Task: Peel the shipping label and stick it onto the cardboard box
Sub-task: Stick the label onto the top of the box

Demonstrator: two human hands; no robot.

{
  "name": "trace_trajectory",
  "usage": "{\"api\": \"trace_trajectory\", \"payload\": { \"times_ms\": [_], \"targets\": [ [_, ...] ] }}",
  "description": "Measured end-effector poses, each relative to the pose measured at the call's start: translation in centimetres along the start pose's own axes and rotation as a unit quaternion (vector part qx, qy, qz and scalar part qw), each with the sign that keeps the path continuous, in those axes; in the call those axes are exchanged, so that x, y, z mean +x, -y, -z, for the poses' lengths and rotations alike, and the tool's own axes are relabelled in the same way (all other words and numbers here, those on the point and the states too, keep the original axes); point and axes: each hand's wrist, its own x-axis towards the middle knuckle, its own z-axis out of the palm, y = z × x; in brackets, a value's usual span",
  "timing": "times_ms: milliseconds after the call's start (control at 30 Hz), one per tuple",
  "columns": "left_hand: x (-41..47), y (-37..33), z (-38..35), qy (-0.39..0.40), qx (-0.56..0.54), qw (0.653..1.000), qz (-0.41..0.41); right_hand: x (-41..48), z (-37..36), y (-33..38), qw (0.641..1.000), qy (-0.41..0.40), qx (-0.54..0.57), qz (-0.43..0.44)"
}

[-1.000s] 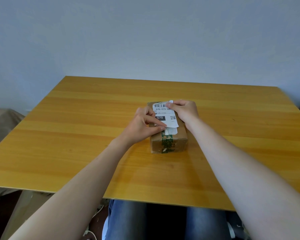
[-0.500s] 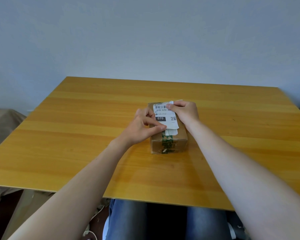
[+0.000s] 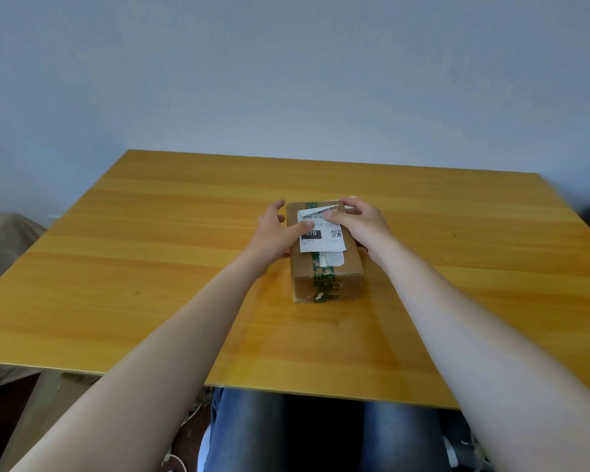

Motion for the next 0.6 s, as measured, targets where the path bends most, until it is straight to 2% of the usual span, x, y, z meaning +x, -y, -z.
{"api": "trace_trajectory", "payload": {
  "times_ms": [100,267,600],
  "targets": [
    [-0.1,-0.9,-0.5,0.035,-0.009,0.999,0.02,-0.3,0.3,-0.2,0.999,0.041,0.001,-0.016],
    [0.0,-1.5,-0.9,0.05,0.005,0.998,0.027,-0.8,0.9,-0.8,0.996,0.084,-0.004,-0.025],
    [0.9,-0.9,-1.7,-0.007,0.005,1.0,0.03,-1.0,0.7,-1.0,0.998,0.064,0.001,-0.017]
  ]
}}
